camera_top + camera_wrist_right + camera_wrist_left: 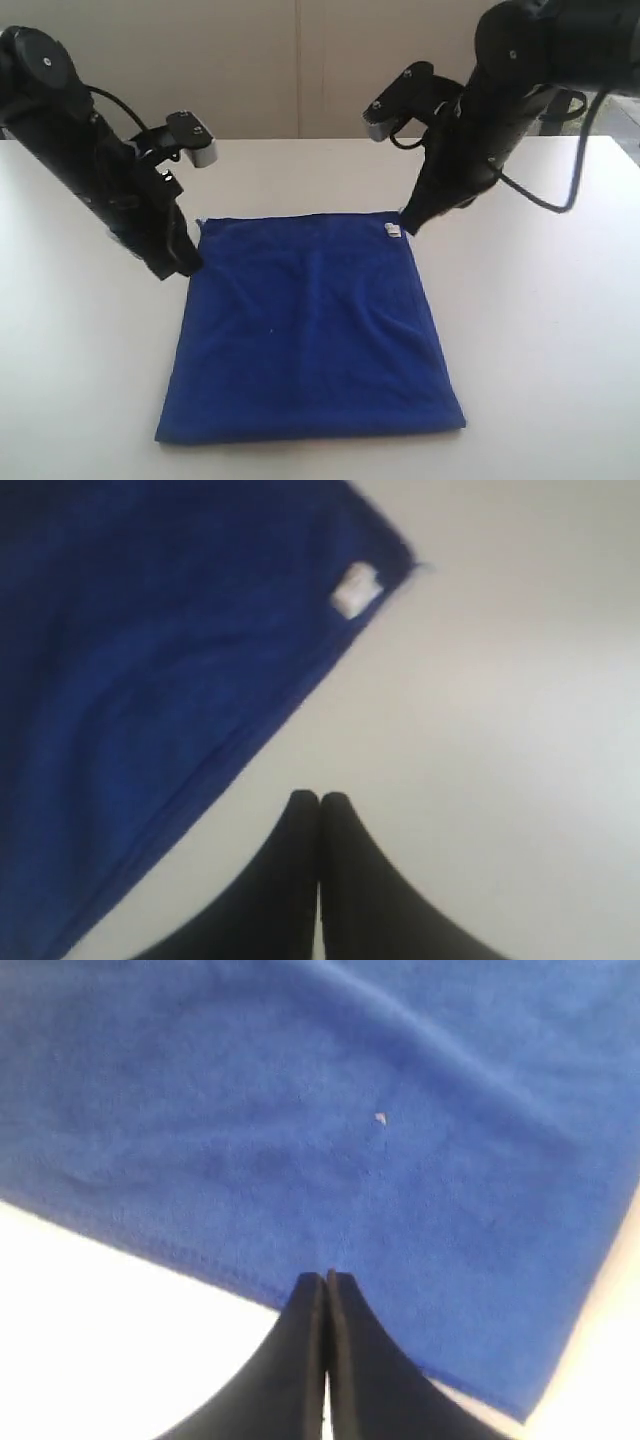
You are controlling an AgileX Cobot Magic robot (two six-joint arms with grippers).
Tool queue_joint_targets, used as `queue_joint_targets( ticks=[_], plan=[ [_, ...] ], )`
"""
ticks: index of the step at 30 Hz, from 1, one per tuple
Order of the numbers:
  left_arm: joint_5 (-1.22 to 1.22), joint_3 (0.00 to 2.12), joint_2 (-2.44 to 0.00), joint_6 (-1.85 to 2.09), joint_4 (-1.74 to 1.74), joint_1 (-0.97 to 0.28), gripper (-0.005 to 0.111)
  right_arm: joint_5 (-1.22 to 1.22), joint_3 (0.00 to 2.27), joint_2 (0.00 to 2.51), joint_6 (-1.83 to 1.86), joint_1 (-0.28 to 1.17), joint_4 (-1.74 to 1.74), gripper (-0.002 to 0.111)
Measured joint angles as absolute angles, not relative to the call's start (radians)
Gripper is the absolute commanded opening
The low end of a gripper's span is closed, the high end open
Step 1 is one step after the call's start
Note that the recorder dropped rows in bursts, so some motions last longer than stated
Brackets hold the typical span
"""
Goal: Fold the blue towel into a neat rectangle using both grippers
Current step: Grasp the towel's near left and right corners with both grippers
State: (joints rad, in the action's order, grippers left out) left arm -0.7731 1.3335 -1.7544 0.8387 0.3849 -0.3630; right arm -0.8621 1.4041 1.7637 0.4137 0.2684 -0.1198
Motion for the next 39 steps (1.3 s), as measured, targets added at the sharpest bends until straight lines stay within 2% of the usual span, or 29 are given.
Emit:
queue_joint_targets(
  ticks=[6, 11, 15, 17, 19, 23, 25, 31, 39],
  plan=[
    [-0.759, 1.156, -1.618, 0.789, 0.222, -0.442, 0.0, -1.016, 1.244, 1.67, 0.635, 0.303, 0.008, 0.0],
    [-0.741, 1.007, -1.527, 0.864, 0.187, -0.534, 0.0, -1.02, 1.108, 1.619, 0.743, 0.347, 0.021, 0.0],
    [-0.718, 0.927, -1.521, 0.935, 0.183, -0.555, 0.0, -0.975, 1.012, 1.619, 0.831, 0.367, 0.027, 0.0],
    [-0.688, 0.896, -1.525, 0.949, 0.181, -0.555, 0.007, -0.918, 0.976, 1.619, 0.844, 0.369, 0.027, 0.001],
    [-0.655, 0.868, -1.532, 0.958, 0.179, -0.555, 0.019, -0.854, 0.944, 1.619, 0.853, 0.369, 0.027, 0.006],
    [-0.595, 0.835, -1.538, 0.987, 0.186, -0.555, 0.052, -0.78, 0.909, 1.619, 0.902, 0.369, 0.027, 0.022],
    [-0.568, 0.828, -1.538, 1.029, 0.207, -0.555, 0.061, -0.764, 0.898, 1.619, 0.98, 0.369, 0.027, 0.029],
    [-0.52, 0.809, -1.55, 1.242, 0.317, -0.555, 0.064, -0.711, 0.842, 1.619, 1.247, 0.369, 0.075, 0.06],
    [-0.453, 0.786, -1.604, 1.313, 0.37, -0.555, 0.064, -0.55, 0.782, 1.657, 1.294, 0.369, 0.096, 0.061]
  ],
)
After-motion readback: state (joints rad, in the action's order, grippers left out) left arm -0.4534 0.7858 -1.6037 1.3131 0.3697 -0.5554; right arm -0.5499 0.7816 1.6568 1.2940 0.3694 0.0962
